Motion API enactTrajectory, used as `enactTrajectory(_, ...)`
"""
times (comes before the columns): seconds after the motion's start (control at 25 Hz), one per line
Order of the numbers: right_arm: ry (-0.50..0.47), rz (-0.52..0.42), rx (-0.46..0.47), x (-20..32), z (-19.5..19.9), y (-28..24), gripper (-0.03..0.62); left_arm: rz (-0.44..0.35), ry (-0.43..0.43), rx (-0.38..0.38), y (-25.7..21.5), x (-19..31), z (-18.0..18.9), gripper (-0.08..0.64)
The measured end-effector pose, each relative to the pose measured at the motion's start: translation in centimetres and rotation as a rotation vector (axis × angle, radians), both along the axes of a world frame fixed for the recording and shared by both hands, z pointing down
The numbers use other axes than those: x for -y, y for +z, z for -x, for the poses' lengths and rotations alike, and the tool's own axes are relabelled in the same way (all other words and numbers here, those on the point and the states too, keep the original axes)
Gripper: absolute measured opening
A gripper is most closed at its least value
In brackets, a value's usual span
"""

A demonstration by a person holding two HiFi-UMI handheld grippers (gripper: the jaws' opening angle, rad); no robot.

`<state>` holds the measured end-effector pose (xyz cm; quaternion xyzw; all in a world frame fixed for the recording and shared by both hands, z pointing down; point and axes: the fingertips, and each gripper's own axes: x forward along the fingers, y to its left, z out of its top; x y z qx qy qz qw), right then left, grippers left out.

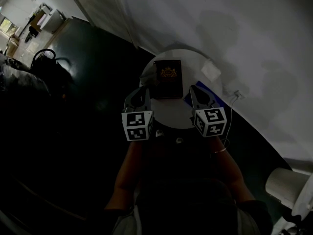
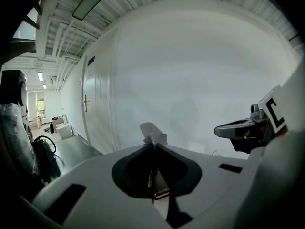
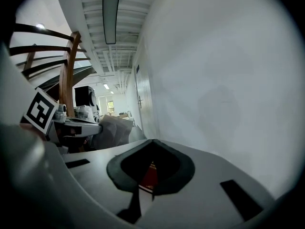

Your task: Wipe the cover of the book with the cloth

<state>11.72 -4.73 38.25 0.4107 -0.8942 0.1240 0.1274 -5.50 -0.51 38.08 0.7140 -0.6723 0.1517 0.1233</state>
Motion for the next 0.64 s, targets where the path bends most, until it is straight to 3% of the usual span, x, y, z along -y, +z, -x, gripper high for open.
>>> enactTrajectory(0.64, 0.003, -0.023, 0.053, -2.3, -4.1, -1.4, 0.028, -0.059, -0.013, -0.011, -2.1, -3.0, -3.8, 0.023)
